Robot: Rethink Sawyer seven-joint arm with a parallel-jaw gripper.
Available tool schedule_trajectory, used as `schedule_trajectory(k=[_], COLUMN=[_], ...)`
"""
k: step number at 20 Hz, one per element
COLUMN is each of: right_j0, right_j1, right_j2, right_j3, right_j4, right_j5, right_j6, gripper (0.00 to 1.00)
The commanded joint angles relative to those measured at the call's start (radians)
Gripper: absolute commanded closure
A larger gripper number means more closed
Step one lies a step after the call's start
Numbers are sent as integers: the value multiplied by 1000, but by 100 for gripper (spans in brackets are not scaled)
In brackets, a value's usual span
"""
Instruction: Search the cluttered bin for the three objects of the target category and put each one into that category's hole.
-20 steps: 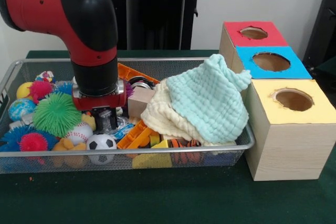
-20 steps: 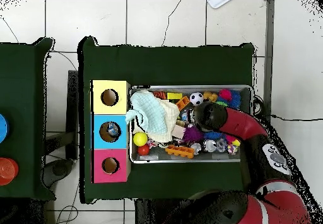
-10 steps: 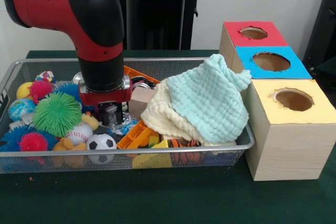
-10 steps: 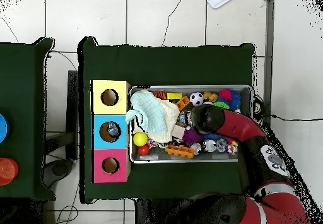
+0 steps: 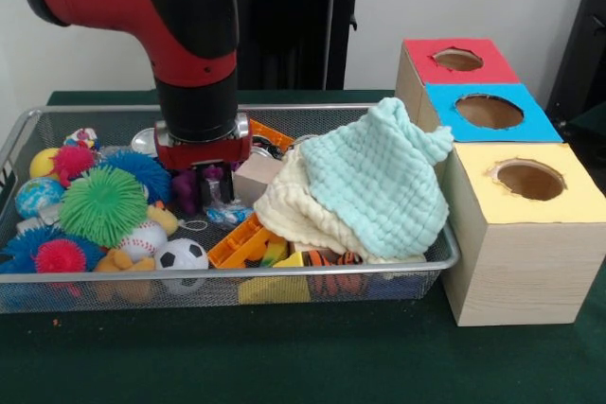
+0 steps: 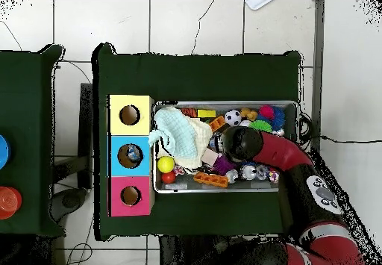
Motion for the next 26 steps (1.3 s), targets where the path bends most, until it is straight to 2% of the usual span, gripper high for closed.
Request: schedule_trajectory(k=[1, 9, 20, 26], right_j0=[16, 37, 71, 121], right_j1=[-62, -179, -253, -310], right_j2=[52, 40, 37, 21], right_j3=[143, 154, 122, 115], right_j4=[32, 47, 57, 82], right_j5=[242, 382, 496, 562], right_j6=[64, 70, 108, 163], gripper=[100, 100, 100, 100])
